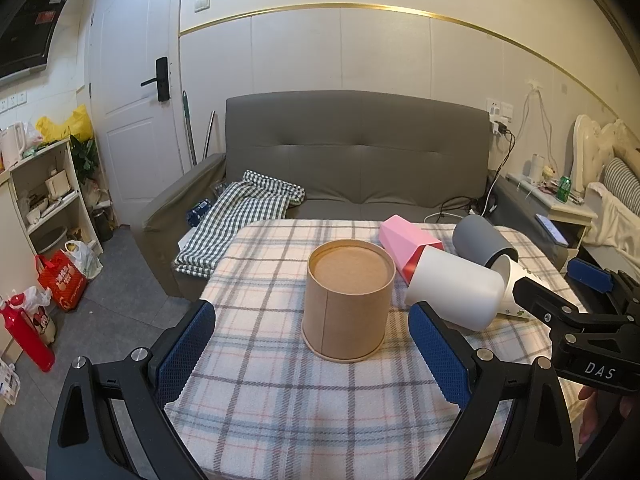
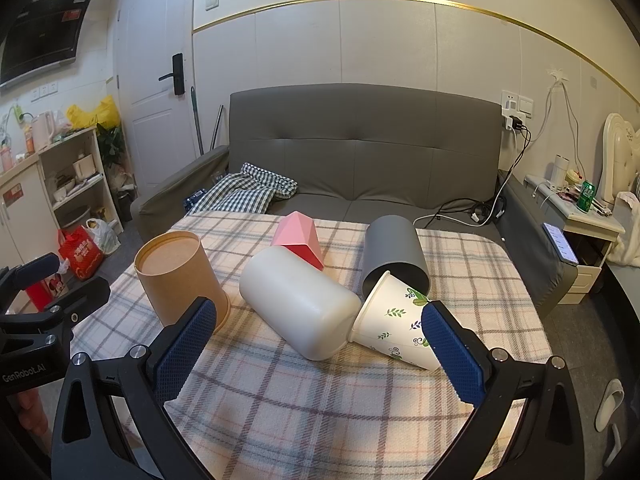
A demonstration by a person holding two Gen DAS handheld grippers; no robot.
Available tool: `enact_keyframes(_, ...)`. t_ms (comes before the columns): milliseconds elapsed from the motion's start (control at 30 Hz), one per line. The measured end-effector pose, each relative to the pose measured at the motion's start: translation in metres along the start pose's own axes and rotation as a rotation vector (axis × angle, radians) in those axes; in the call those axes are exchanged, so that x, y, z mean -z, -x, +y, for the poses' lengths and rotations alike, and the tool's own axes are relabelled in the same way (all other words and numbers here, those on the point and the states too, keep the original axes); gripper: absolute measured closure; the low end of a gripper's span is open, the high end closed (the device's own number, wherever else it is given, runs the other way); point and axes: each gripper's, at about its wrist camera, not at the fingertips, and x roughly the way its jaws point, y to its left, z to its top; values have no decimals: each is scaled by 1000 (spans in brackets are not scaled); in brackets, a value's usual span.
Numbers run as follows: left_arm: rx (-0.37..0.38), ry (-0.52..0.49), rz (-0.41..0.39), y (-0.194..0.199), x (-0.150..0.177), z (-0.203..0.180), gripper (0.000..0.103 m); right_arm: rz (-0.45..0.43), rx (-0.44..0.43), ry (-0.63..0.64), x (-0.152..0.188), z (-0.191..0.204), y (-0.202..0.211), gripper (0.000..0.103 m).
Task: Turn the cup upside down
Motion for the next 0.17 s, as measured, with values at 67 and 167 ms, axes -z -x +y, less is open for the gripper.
enact_keyframes(67, -7, -1, -2, 0, 0, 1, 3, 1, -1, -1, 0, 0, 0, 0)
enact_keyframes(167, -13, -1, -3, 0, 0, 1, 3, 0, 1, -1, 0, 0, 0, 0)
